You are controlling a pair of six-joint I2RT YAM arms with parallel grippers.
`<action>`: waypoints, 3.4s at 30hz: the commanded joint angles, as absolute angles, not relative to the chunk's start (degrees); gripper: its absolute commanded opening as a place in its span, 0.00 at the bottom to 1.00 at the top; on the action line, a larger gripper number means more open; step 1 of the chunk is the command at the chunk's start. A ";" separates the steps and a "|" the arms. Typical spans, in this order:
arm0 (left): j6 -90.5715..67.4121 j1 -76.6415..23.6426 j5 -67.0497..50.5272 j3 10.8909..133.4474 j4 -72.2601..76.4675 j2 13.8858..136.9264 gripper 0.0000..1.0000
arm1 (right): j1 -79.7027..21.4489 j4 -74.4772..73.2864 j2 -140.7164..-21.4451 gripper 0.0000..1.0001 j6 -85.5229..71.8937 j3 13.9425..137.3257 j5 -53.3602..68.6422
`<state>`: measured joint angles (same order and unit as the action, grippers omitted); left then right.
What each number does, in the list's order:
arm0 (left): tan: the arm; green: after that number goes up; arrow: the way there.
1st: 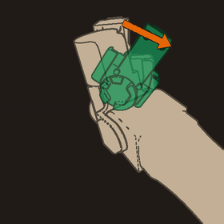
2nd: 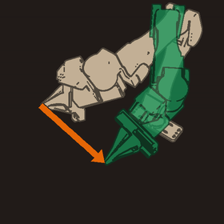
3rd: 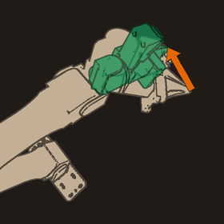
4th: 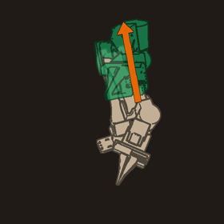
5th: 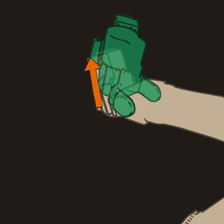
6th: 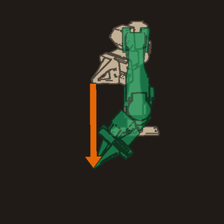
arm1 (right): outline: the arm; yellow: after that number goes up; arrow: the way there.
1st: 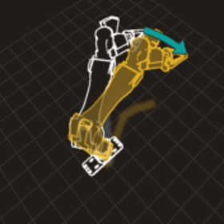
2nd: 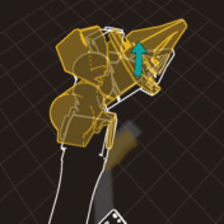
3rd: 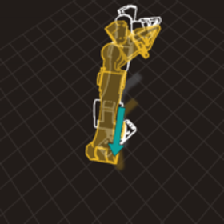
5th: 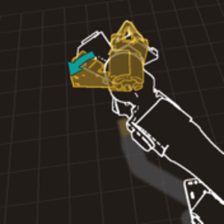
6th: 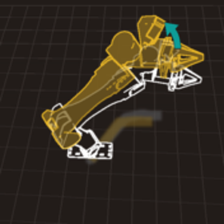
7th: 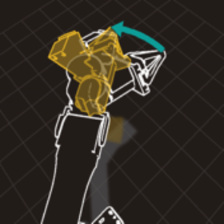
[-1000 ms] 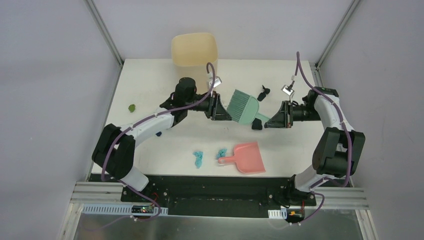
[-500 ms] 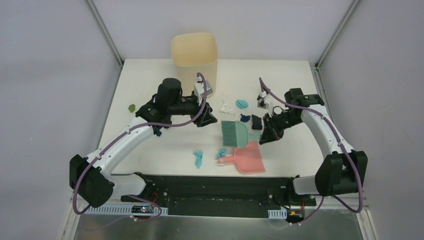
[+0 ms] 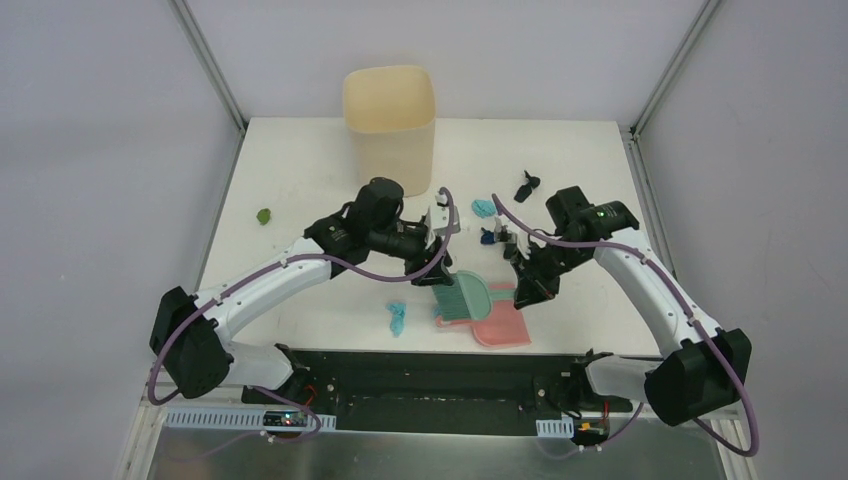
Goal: Sweep away the paper scraps from the table
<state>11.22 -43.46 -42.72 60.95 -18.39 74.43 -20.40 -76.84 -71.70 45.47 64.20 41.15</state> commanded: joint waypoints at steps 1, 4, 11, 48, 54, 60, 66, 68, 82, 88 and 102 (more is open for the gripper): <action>13.05 -45.83 -44.90 61.25 -17.69 76.00 0.47 | -21.45 -77.65 -68.66 0.00 43.86 65.35 43.89; 12.49 -46.75 -46.17 61.69 -17.88 77.49 0.43 | -21.47 -77.72 -68.49 0.00 43.60 65.48 44.03; 13.54 -49.24 -43.45 63.10 -20.52 80.39 0.33 | -21.45 -78.95 -68.66 0.00 44.48 66.19 46.39; 2.76 -45.45 -57.33 61.59 -10.60 80.15 0.00 | -11.60 -82.30 -68.74 0.57 45.83 68.20 61.94; 2.64 -44.58 -57.76 62.30 -11.54 81.03 0.00 | -11.57 -82.23 -66.58 0.52 46.19 66.59 60.18; 2.33 -44.59 -57.76 62.29 -11.34 81.06 0.00 | -11.60 -80.80 -65.32 0.37 44.57 66.71 61.59; 1.58 -44.56 -57.94 62.29 -11.03 80.83 0.00 | -11.64 -80.53 -65.52 0.34 44.02 66.18 61.20; 0.35 -44.08 -58.97 61.86 -9.40 80.57 0.00 | -11.51 -80.10 -65.21 0.34 43.84 65.62 61.03; 0.17 -43.77 -59.58 62.05 -8.90 80.92 0.00 | -11.51 -77.72 -64.35 0.31 41.14 65.38 61.55; 0.14 -43.73 -59.50 62.14 -9.13 80.80 0.00 | -11.34 -77.35 -64.39 0.30 40.53 65.47 62.08; 0.12 -43.77 -59.57 62.90 -10.58 82.17 0.00 | -9.89 -77.26 -64.64 0.10 40.49 65.35 64.24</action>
<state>0.34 -44.14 -58.08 61.36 -11.55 81.67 -10.61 -78.63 -65.52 40.36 64.79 60.51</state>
